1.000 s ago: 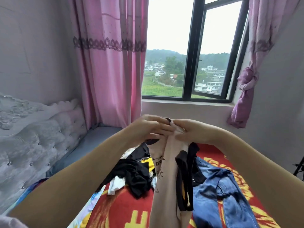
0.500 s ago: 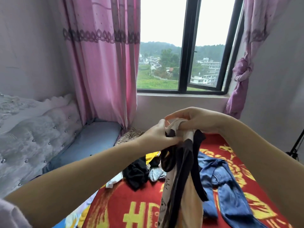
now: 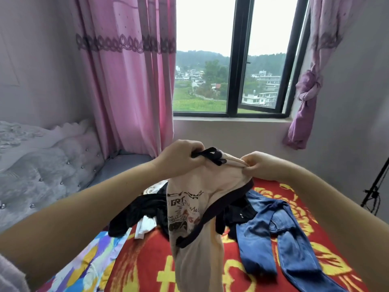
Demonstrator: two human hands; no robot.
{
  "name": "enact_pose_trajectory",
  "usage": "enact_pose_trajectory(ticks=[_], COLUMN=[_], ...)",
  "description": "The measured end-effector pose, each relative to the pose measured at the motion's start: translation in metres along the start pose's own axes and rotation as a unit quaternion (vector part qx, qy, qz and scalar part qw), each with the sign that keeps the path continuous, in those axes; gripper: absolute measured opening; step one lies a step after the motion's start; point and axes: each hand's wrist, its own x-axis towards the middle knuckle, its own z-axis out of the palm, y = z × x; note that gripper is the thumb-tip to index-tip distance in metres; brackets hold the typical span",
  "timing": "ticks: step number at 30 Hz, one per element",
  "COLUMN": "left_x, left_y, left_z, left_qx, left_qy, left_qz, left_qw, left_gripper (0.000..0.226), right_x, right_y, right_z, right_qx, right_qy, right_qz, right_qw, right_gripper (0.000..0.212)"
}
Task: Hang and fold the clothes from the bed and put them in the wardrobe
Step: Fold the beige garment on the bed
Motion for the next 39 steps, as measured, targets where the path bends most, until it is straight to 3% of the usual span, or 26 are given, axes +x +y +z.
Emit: enact_pose_trajectory(ticks=[2, 6, 9, 14, 18, 21, 26, 29, 31, 35, 39], left_x=[0.001, 0.006, 0.004, 0.002, -0.006, -0.003, 0.021, 0.034, 0.048, 0.082, 0.098], left_y=[0.001, 0.001, 0.001, 0.004, 0.012, 0.003, -0.062, -0.098, -0.115, -0.115, -0.096], left_z=[-0.005, -0.018, -0.031, -0.056, -0.067, -0.063, 0.004, 0.057, 0.079, 0.072, 0.032], left_qx=[0.023, 0.008, -0.037, -0.058, -0.107, -0.113, -0.02, 0.035, 0.081, 0.152, 0.102], left_qy=[-0.011, -0.035, -0.038, -0.053, -0.1, -0.145, -0.18, -0.159, -0.103, 0.016, 0.065], left_qz=[0.02, 0.024, 0.022, -0.006, 0.011, -0.005, -0.072, -0.104, -0.119, -0.075, 0.006], left_qw=[0.999, 0.999, 0.998, 0.997, 0.989, 0.983, 0.981, 0.981, 0.984, 0.985, 0.993], left_gripper=[0.013, 0.015, 0.02, 0.037, 0.025, 0.018, 0.022, 0.021, 0.012, 0.016, 0.018], right_x=[0.003, 0.006, -0.002, -0.028, -0.04, -0.027, 0.034, 0.078, 0.107, 0.136, 0.128], right_y=[0.009, 0.006, -0.001, -0.02, -0.036, -0.032, 0.024, 0.066, 0.086, 0.082, 0.052], right_z=[0.015, 0.024, 0.019, -0.011, -0.032, -0.035, 0.01, 0.051, 0.066, 0.047, -0.002], right_qx=[0.083, 0.226, 0.271, 0.237, 0.206, 0.197, 0.17, 0.181, 0.17, 0.198, 0.235], right_qy=[0.055, 0.17, 0.141, 0.013, -0.048, -0.039, 0.021, 0.062, 0.118, 0.229, 0.262], right_qz=[-0.01, -0.05, -0.071, -0.119, -0.141, -0.119, -0.015, 0.061, 0.085, 0.04, -0.042], right_qw=[0.995, 0.958, 0.95, 0.964, 0.967, 0.972, 0.985, 0.98, 0.975, 0.952, 0.935], right_gripper=[0.019, 0.035, 0.035, 0.021, 0.022, 0.025, 0.016, 0.016, 0.016, 0.018, 0.024])
